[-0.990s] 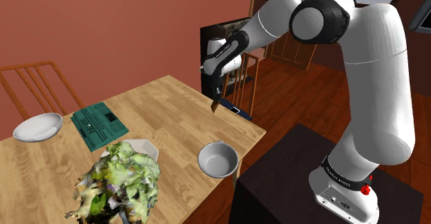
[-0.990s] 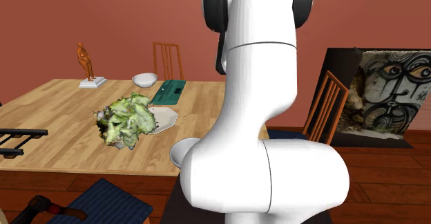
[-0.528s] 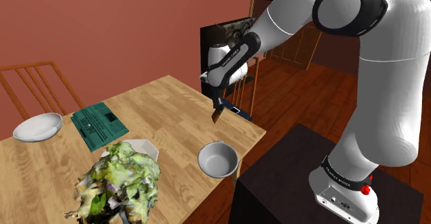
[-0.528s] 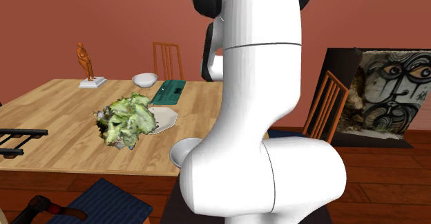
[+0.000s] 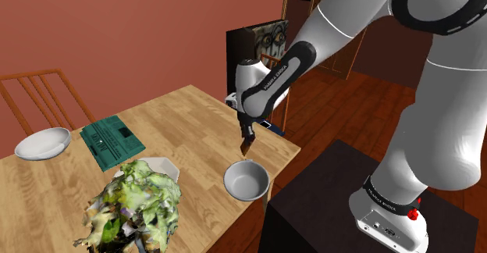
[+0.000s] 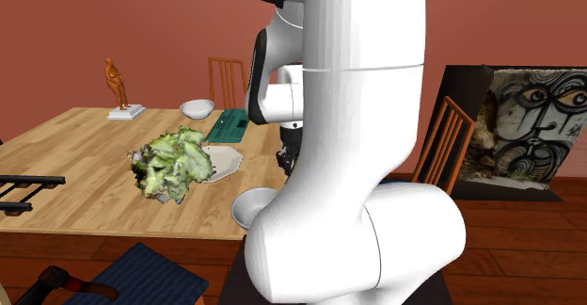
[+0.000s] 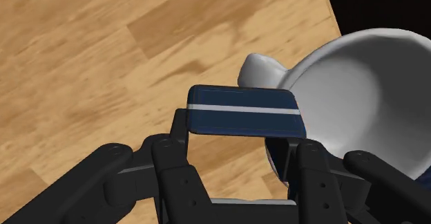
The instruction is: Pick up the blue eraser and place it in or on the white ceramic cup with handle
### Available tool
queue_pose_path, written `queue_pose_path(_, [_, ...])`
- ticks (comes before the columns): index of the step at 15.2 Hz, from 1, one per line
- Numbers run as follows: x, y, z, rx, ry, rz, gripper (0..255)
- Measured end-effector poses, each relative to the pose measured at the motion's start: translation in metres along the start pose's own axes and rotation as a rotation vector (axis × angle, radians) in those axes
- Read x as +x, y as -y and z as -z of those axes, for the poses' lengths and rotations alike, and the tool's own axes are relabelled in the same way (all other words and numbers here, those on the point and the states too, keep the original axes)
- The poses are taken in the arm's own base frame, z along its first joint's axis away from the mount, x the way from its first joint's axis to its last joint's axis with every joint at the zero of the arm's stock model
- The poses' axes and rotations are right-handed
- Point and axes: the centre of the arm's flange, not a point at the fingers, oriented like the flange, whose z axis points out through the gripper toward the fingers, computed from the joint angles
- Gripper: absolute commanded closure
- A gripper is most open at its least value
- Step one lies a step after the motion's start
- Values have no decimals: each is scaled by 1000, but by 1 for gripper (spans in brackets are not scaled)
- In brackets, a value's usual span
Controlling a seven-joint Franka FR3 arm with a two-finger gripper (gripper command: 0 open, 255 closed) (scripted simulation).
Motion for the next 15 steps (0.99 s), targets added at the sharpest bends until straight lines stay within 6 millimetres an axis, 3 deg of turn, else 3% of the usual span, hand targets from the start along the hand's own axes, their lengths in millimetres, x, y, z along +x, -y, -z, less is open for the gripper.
queue_pose_path(9, [28, 113, -1, 0, -1, -1, 255])
queue_pose_path(11, [28, 125, -11, 0, 0, -1, 255])
queue_pose_path(12, [28, 125, -11, 0, 1, -1, 0])
queue_pose_path(14, [28, 119, -13, 6, 1, -73, 0])
queue_pose_path(15, [25, 108, -13, 16, 1, -225, 0])
